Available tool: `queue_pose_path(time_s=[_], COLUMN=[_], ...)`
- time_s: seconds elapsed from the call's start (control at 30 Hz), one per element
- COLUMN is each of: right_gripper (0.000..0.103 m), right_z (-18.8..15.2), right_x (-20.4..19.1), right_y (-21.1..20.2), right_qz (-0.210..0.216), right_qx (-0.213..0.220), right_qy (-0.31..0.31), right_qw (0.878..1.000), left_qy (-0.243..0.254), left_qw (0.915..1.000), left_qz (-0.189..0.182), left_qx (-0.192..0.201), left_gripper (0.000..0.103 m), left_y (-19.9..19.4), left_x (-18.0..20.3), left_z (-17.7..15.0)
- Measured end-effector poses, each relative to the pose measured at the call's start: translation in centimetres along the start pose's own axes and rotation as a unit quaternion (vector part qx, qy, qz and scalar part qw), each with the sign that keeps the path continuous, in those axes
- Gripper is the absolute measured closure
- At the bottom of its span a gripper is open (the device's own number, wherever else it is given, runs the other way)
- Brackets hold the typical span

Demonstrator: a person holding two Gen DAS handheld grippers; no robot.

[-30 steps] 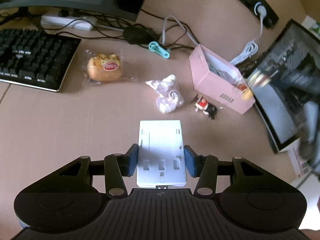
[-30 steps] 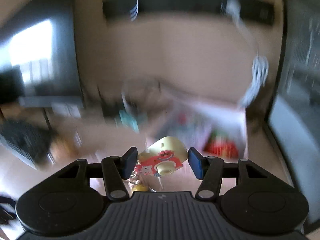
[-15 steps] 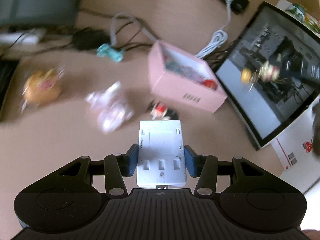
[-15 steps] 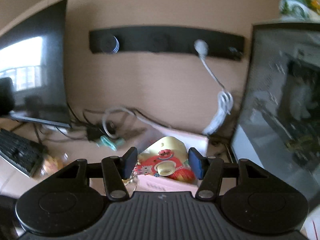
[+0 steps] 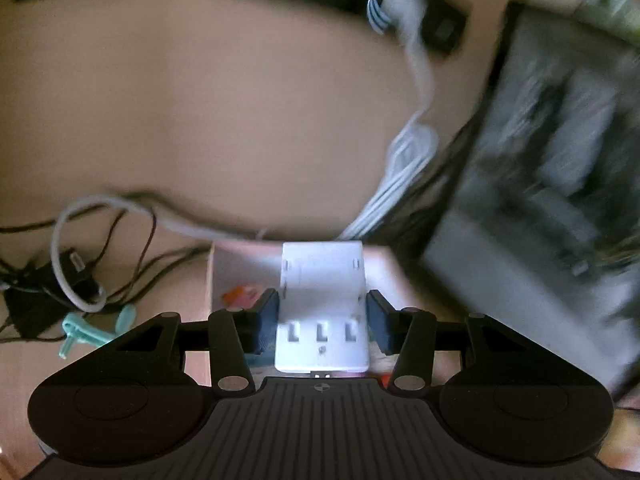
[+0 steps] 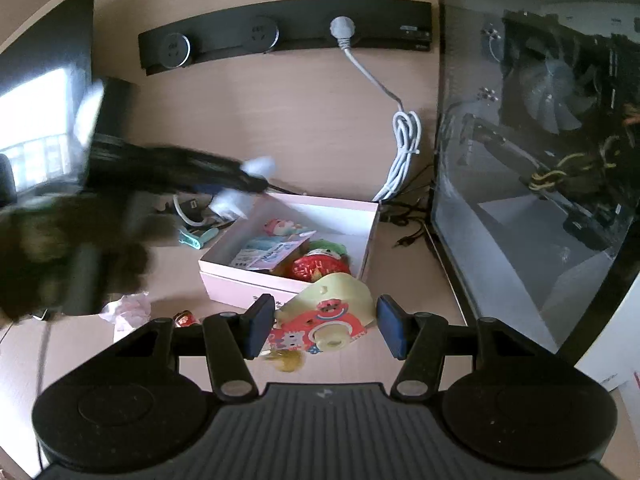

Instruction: Organize objects

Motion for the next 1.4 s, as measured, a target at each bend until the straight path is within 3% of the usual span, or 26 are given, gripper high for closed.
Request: queue_pose_path(time_s=[0.1, 0.17, 0.3, 0.37, 0.57, 0.6, 0.67, 0.8, 0.93, 1.2, 1.4], right_gripper=[0.047, 0.047, 0.047, 0.047, 0.044, 0.037, 0.035, 0.026, 0.026, 0.026, 0.025], right_z=[0.1, 0.5, 2.1, 4.1, 13.0, 14.0, 14.5, 12.1, 7.5, -1.5, -4.5], right_x=[1.0, 1.7, 2.5, 2.2, 0.4, 0.2, 0.2, -0.6, -2.6, -6.9, -7.8], right_y=[0.7, 1.3, 2.5, 3.5, 9.1, 10.6, 12.9, 12.5, 11.3, 8.0, 5.9], right_qz=[-0.001, -0.001, 0.016, 0.028, 0.03, 0.033, 0.029, 0.047, 0.047, 0.039, 0.026], right_qx=[-0.004, -0.007, -0.007, 0.003, 0.068, 0.061, 0.033, 0.009, -0.019, -0.067, -0.075], right_qy=[0.006, 0.011, 0.023, 0.024, 0.062, 0.067, 0.08, 0.084, 0.047, -0.056, -0.09], right_qw=[1.0, 1.0, 1.0, 0.999, 0.995, 0.995, 0.996, 0.995, 0.998, 0.995, 0.993], left_qy=[-0.016, -0.032, -0.093, -0.112, -0.157, -0.166, -0.179, -0.203, -0.194, -0.125, -0.087], left_qw=[0.9986, 0.9979, 0.9956, 0.9933, 0.9863, 0.984, 0.9799, 0.9729, 0.9733, 0.9813, 0.983], left_qz=[0.024, 0.027, 0.001, 0.0, 0.051, 0.064, 0.086, 0.11, 0.12, 0.147, 0.162], left_qx=[-0.043, -0.05, 0.015, 0.029, -0.004, -0.01, -0.016, 0.001, 0.024, 0.006, 0.011], left_gripper=[0.052, 0.052, 0.052, 0.052, 0.052, 0.052, 0.052, 0.052, 0.052, 0.052, 0.053], left_y=[2.9, 2.7, -3.0, -6.3, -11.3, -12.0, -13.8, -15.7, -15.1, -8.5, -4.8], left_x=[-1.0, -1.4, -1.5, -1.3, -2.4, -3.0, -4.4, -7.2, -8.9, -13.1, -16.2], left_z=[-1.7, -2.6, -2.7, -4.2, -10.8, -12.1, -13.8, -14.1, -10.7, -4.7, -3.3])
Point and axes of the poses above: each gripper's, at about its wrist camera, not at the fingertips, and y roughly the way its jaws point, x to its right, z to its top, the point moved 8 cm from there along y, roughly the way its jaws point, and after that the axes turned 7 degrees about -z, right-handed, at the moved point
